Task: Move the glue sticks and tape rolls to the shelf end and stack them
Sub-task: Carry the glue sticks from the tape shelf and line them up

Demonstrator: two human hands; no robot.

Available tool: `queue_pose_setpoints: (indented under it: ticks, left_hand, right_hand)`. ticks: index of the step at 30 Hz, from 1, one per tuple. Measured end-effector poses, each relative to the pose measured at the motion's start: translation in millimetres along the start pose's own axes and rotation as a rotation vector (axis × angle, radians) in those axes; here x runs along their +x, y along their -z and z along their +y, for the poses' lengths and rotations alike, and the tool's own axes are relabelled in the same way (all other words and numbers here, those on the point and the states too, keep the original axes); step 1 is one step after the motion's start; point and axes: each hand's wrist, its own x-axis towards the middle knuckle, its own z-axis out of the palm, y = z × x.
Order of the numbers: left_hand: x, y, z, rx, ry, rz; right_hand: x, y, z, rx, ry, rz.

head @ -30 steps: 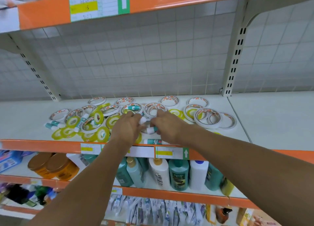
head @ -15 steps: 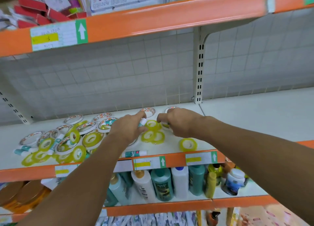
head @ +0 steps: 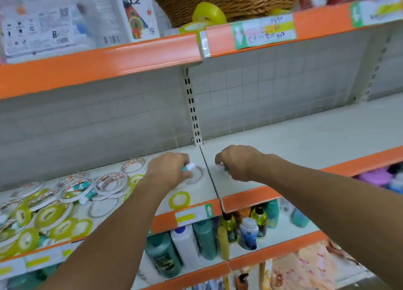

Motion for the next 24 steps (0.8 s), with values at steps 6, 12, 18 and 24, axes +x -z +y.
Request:
queue_pose_setpoints:
  ticks: [6, 12, 18, 24]
  left_hand:
    - [30.9, 3.4, 83.7, -0.001, -0.132, 0.006]
    - [52.9, 8.8, 175.6, 0.012, -0.239, 0.046]
    - [70.6, 0.8, 263.0, -0.049, -0.332, 0.079]
    - [91.8, -5.3, 336.1, -0.073, -0.442, 0.116]
  right_hand:
    - [-49.0, 2.1, 68.9, 0.001, -0.111, 0.018]
    - [-96.8, -4.1, 133.9, 0.035, -0.242, 0.028]
    - [-148.9, -14.4, 194.9, 0.057, -0.371, 0.012]
    - [-186.5, -25.2, 250.8, 0.095, -0.497, 0.026]
